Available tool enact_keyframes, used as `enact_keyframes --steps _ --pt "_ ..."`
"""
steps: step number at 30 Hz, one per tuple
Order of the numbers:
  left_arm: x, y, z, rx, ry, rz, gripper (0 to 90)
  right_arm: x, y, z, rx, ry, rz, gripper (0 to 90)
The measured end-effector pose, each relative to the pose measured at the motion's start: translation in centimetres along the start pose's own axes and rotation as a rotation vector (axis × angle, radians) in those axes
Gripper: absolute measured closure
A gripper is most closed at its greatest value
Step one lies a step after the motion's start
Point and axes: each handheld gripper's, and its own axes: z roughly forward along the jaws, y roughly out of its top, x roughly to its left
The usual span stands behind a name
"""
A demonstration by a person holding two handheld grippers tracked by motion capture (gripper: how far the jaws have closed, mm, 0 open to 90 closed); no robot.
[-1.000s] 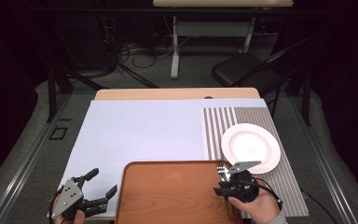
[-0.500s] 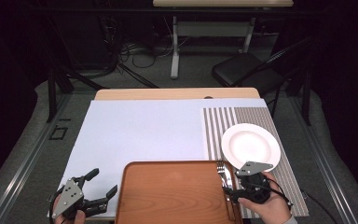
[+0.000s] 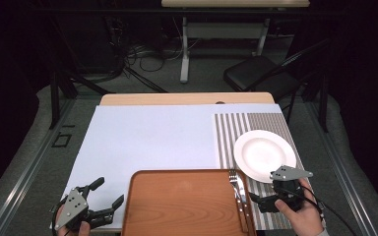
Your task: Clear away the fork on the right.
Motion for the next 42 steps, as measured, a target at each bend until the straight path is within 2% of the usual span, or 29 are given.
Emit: enact_keyframes --steps 4,11,20,24,27,32,37,42 --pt "0.0 0.0 0.0 -0.001 0.000 0.003 15.2 -0.4 -0.1 -0.2 0.021 -0.025 -0.048 0.0" --pt "0.0 0.0 0.0 0.001 -0.001 0.005 15.2 -1.5 0.0 -1.1 0.036 -0.045 -0.065 0.0" --pt "0.0 0.0 0.0 0.005 -0.002 0.008 15.2 -2.3 0.3 -1.3 0.054 -0.078 -0.102 0.0" --pt "0.0 0.0 0.0 0.004 -0.002 0.008 15.2 -2.7 0.4 -1.1 0.072 -0.092 -0.142 0.0" --pt "0.0 0.0 0.0 0.004 -0.002 0.007 15.2 -2.8 0.5 -1.0 0.096 -0.085 -0.179 0.0" --pt "-0.1 0.0 0.1 0.006 -0.003 0.007 15.2 -2.9 0.7 -0.9 0.133 -0.083 -0.269 0.0" --pt "-0.1 0.0 0.1 0.008 -0.002 0.007 15.2 -3.0 0.6 -0.9 0.188 -0.076 -0.319 0.0" --pt "-0.1 0.0 0.1 0.009 -0.003 0.010 15.2 -3.5 0.6 -0.9 0.220 -0.058 -0.337 0.0"
